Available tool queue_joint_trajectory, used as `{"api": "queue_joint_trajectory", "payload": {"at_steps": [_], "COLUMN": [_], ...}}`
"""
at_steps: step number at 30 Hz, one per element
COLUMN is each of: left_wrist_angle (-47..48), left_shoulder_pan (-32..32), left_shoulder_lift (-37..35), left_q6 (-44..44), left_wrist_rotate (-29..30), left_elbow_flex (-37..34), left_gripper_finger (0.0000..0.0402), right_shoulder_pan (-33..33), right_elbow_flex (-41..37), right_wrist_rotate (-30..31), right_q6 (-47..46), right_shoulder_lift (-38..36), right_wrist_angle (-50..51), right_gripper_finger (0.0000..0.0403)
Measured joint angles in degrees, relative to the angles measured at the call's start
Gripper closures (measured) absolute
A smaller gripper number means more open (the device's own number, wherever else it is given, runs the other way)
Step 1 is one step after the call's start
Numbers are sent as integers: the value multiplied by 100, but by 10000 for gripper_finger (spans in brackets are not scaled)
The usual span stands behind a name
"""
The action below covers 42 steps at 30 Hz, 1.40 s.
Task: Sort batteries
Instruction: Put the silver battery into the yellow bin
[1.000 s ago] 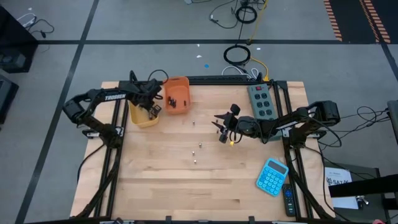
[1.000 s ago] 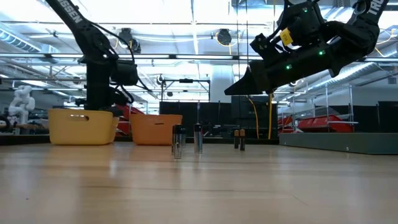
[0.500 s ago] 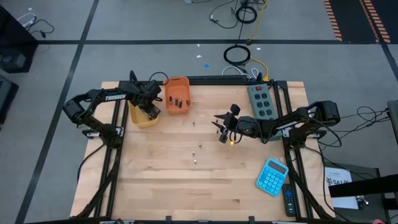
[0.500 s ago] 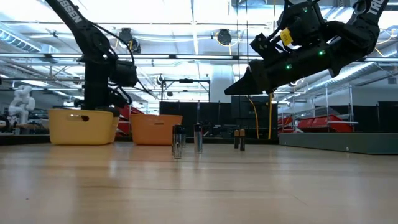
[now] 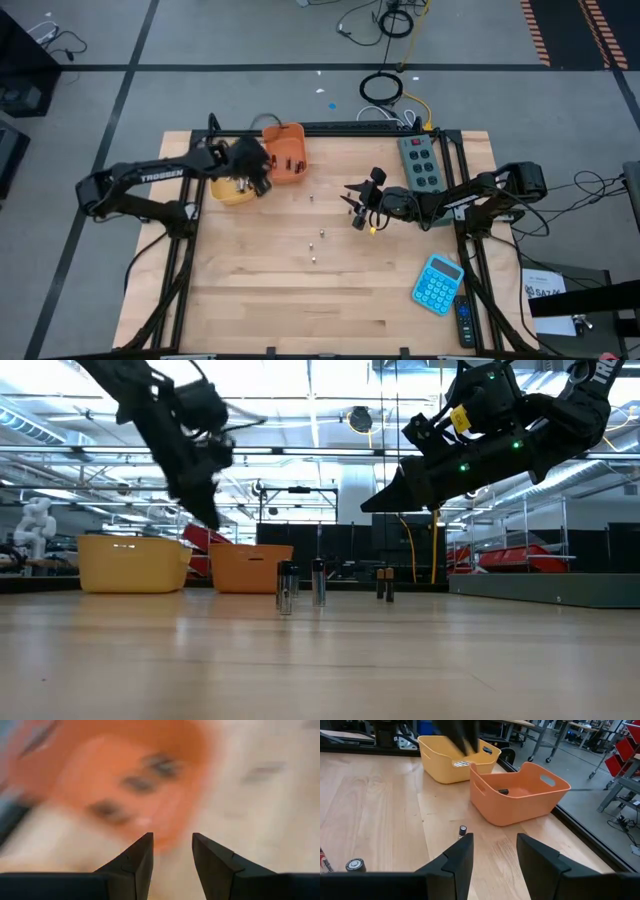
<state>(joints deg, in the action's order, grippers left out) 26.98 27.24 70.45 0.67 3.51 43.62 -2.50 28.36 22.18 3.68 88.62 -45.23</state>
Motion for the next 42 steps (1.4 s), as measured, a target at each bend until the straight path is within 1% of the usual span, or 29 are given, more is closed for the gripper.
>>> {"api": "queue_joint_trajectory", "payload": {"at_steps": [1,3,5,8,12,15,24,30,37,42], "left_wrist_angle": [-133,-433,-691,-1090,-1667,-2119,-2556,-3111,-3399,-3690], "left_shoulder_pan": [-233,-721,-1184,-1715,-2056,-2039,-1727,-1652,-1533,-1489], "left_shoulder_lift": [30,137,287,569,1038,1419,2228,2504,2757,2805], "left_q6": [122,390,616,874,735,341,-318,-385,-488,-486], "left_wrist_rotate": [-234,-457,-490,-507,-493,-385,-281,24,37,37], "left_elbow_flex": [0,0,0,0,0,4,4,5,6,7], "left_gripper_finger": [256,256,256,256,256,256,255,255,255,255], "right_shoulder_pan": [0,0,0,0,0,0,0,0,0,-1], "right_elbow_flex": [0,0,0,0,0,0,0,0,0,0], "right_wrist_rotate": [2,2,2,2,2,2,2,2,2,2], "right_q6": [0,0,0,-2,-2,-2,-2,-2,-2,1], "right_shoulder_lift": [0,0,0,0,0,0,0,0,0,0], "right_wrist_angle": [0,-2,0,0,2,2,1,2,2,2], "right_gripper_finger": [261,261,261,261,261,261,261,261,261,261]}}
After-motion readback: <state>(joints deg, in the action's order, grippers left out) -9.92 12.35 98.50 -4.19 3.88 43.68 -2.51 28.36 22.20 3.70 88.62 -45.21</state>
